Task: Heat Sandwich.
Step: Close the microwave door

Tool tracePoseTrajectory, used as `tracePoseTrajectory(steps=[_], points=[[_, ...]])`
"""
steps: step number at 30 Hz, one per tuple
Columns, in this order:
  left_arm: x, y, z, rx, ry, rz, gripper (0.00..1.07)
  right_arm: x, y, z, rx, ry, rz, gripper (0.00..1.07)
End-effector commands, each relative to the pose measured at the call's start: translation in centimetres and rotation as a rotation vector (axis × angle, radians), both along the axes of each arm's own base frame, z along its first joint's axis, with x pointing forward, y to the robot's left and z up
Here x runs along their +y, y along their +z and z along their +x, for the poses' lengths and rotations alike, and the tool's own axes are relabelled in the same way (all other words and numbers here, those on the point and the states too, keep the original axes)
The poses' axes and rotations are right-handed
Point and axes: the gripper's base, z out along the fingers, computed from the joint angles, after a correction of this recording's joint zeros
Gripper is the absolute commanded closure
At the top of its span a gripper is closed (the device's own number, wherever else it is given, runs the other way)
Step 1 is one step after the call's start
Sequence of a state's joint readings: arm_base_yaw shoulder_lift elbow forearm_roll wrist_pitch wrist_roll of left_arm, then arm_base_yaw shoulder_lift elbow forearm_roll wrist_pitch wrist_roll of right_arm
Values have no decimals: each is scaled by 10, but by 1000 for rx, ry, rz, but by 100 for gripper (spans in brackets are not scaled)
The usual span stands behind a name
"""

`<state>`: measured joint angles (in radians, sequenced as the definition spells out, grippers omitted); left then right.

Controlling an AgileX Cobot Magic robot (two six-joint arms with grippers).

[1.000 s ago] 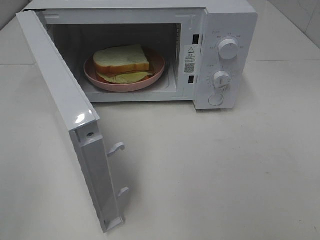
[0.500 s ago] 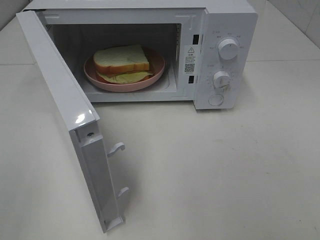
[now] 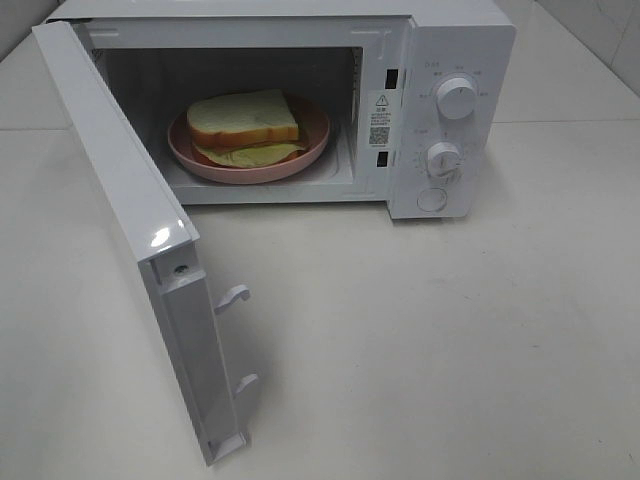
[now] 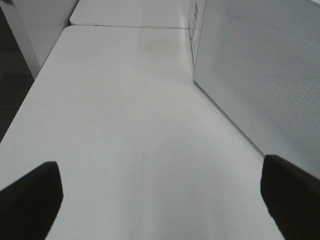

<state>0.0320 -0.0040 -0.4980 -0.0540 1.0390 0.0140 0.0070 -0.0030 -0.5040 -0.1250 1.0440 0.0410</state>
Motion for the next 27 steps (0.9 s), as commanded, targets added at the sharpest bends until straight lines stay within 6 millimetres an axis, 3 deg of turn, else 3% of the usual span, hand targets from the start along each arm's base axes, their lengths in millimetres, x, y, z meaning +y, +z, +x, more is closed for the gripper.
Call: tracePoseTrajectory(steps=[1, 12, 17, 22, 27], points=[[-1, 0, -3, -28, -1, -7, 5, 0, 0, -3, -29, -2, -5, 31], [-1, 0, -1, -13, -1, -9, 5, 0, 0, -3, -29, -2, -5, 31], [-2, 12, 7, -10, -9, -23, 5, 0, 0, -3, -29, -2, -5, 31], [-1, 16, 28, 34, -4, -24, 6, 0, 0, -3, -29, -2, -5, 31], [2, 15, 53, 75, 11, -12, 19, 0, 0, -3, -29, -2, -5, 31]])
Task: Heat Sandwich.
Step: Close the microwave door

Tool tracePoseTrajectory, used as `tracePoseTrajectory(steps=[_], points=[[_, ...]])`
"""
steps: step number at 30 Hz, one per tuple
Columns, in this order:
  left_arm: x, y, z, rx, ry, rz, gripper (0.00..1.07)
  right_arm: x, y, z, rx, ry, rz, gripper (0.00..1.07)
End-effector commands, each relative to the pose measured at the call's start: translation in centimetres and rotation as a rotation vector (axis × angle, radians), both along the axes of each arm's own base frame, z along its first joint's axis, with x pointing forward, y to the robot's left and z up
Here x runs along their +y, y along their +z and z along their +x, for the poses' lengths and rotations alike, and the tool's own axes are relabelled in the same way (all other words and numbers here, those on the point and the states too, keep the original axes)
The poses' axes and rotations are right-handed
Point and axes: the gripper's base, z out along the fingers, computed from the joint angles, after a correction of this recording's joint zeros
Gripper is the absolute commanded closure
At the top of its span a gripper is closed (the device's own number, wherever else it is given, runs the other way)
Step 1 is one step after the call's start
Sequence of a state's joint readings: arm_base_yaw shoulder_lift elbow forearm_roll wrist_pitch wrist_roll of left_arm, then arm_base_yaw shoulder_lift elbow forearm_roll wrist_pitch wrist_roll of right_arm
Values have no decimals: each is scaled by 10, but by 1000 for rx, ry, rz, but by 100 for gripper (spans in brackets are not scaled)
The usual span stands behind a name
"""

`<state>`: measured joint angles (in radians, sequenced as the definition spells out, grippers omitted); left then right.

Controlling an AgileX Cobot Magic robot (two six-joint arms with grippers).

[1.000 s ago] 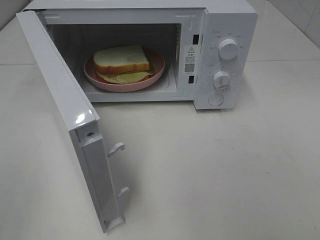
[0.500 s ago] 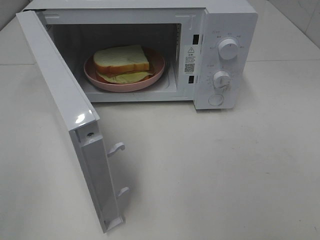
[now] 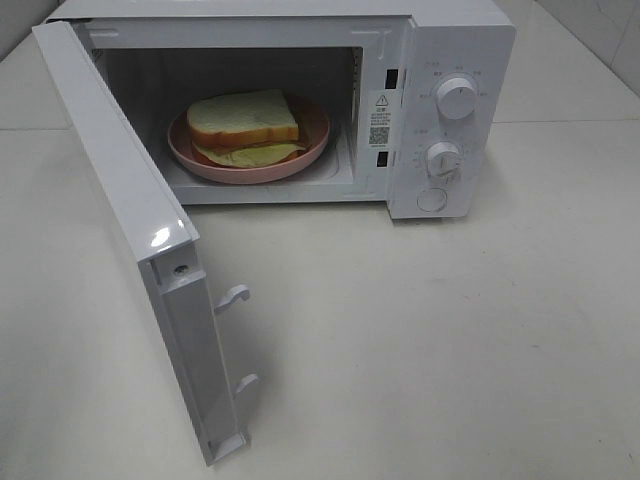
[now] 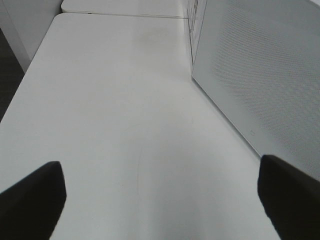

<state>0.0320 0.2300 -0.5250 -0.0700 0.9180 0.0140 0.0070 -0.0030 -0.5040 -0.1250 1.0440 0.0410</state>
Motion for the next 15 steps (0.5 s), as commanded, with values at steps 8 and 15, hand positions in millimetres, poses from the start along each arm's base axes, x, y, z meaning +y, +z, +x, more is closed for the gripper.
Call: tracePoseTrajectory(steps=[8, 15], points=[[3, -7, 49, -5, 20, -14, 64, 0, 0, -3, -29, -2, -5, 31], [6, -8, 71, -18, 28, 21, 102, 0, 0, -3, -29, -2, -5, 31]])
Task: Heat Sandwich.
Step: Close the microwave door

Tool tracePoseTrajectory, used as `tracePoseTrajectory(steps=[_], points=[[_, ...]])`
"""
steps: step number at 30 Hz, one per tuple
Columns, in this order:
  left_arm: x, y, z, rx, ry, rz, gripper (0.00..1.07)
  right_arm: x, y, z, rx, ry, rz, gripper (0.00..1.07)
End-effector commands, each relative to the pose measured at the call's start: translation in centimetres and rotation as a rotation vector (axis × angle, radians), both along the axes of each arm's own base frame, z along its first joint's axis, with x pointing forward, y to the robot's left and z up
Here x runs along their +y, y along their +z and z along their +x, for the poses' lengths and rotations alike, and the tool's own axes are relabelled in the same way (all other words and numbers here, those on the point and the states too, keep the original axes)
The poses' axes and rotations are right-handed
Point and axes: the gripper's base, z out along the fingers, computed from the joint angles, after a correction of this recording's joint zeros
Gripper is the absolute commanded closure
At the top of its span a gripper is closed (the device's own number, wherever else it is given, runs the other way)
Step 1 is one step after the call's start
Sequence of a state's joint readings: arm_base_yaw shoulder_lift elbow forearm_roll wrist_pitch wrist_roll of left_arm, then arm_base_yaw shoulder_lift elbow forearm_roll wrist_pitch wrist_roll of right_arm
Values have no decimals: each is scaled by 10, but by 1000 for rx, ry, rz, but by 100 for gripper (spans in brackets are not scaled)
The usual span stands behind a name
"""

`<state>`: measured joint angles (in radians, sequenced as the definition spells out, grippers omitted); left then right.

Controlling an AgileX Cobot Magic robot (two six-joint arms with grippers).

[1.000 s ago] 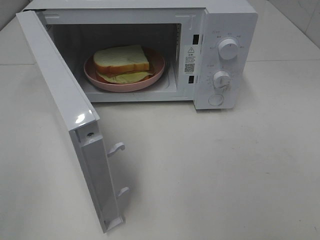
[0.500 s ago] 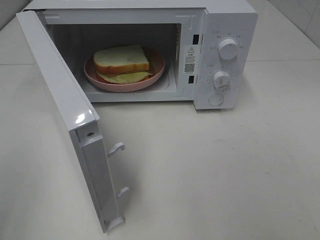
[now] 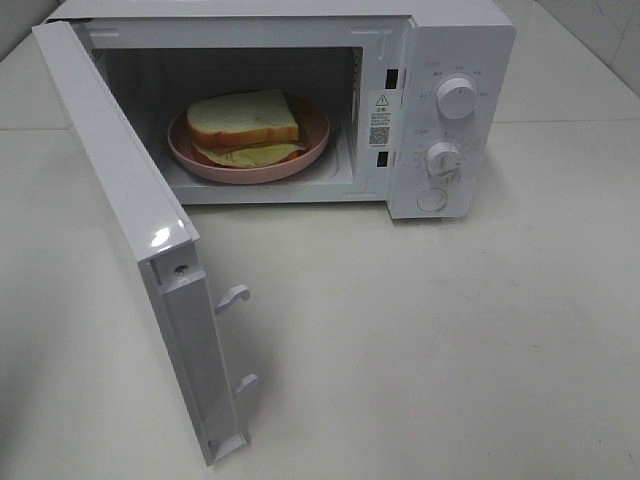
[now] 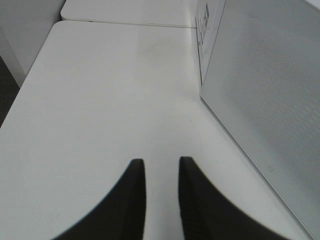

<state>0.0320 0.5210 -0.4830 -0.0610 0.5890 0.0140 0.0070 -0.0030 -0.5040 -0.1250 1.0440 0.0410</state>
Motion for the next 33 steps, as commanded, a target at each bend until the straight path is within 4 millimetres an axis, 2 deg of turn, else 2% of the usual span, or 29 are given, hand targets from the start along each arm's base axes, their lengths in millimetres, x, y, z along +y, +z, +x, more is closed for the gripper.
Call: tracePoseTrajectory(steps=[1, 9, 13, 24, 26, 33], points=[[3, 0, 13, -34, 7, 40, 106, 0, 0, -3, -29, -2, -5, 31], [5, -4, 41, -157, 14, 51, 106, 0, 0, -3, -29, -2, -5, 31], [5, -20, 56, -251, 20, 55, 106, 0, 0, -3, -29, -2, -5, 31], [5, -48, 82, -321, -4, 89, 106, 0, 0, -3, -29, -2, -5, 31], [3, -53, 89, -368, -37, 116, 106, 0, 0, -3, -29, -2, -5, 31], [-4, -68, 104, -370, -117, 108, 106, 0, 0, -3, -31, -2, -5, 31]])
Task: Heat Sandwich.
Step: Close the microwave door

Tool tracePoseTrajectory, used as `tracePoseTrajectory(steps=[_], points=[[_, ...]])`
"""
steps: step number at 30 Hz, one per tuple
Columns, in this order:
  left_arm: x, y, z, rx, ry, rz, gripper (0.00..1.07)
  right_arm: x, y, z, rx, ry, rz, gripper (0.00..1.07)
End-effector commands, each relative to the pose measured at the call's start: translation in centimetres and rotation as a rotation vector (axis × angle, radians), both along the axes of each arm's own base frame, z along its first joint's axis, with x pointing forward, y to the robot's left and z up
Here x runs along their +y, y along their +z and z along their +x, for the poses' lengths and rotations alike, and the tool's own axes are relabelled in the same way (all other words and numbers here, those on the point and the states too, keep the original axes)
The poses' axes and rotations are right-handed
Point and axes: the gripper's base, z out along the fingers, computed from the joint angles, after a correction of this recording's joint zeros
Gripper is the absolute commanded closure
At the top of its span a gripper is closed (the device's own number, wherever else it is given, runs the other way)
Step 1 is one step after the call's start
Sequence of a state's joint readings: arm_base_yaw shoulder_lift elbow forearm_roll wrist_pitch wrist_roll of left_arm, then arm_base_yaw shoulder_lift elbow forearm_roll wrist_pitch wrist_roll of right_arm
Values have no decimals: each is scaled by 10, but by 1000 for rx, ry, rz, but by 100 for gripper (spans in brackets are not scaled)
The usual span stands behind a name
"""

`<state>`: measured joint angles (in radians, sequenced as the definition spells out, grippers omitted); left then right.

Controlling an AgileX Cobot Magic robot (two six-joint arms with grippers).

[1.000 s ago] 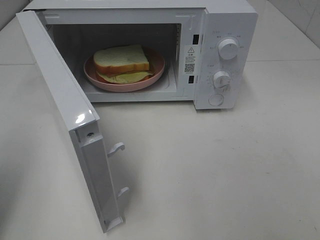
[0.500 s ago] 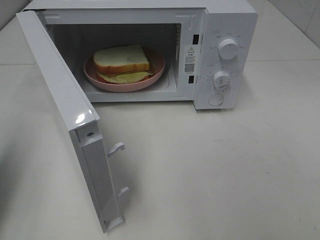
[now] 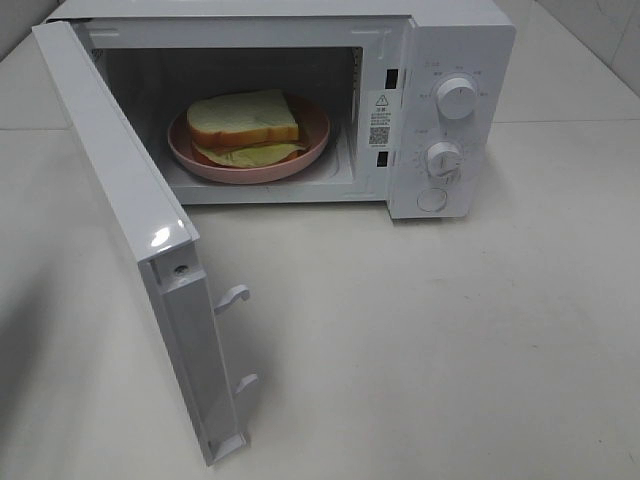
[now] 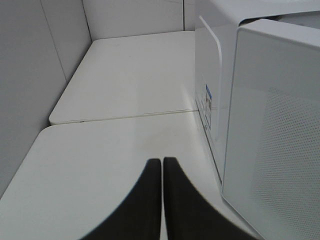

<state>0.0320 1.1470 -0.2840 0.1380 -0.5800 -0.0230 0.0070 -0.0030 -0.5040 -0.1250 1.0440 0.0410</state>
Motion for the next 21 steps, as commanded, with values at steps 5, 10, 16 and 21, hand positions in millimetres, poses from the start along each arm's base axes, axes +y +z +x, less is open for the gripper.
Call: tracePoseTrajectory(steps=[5, 10, 16, 21], points=[[-12, -13, 10, -5, -133, -3, 106, 0, 0, -3, -31, -2, -5, 31], [-19, -19, 14, -23, -212, -26, 106, 0, 0, -3, -31, -2, -5, 31], [-26, -26, 21, -48, -293, -76, 106, 0, 0, -3, -31, -2, -5, 31], [-40, -24, 26, -68, -345, -104, 106, 0, 0, -3, -31, -2, -5, 31]])
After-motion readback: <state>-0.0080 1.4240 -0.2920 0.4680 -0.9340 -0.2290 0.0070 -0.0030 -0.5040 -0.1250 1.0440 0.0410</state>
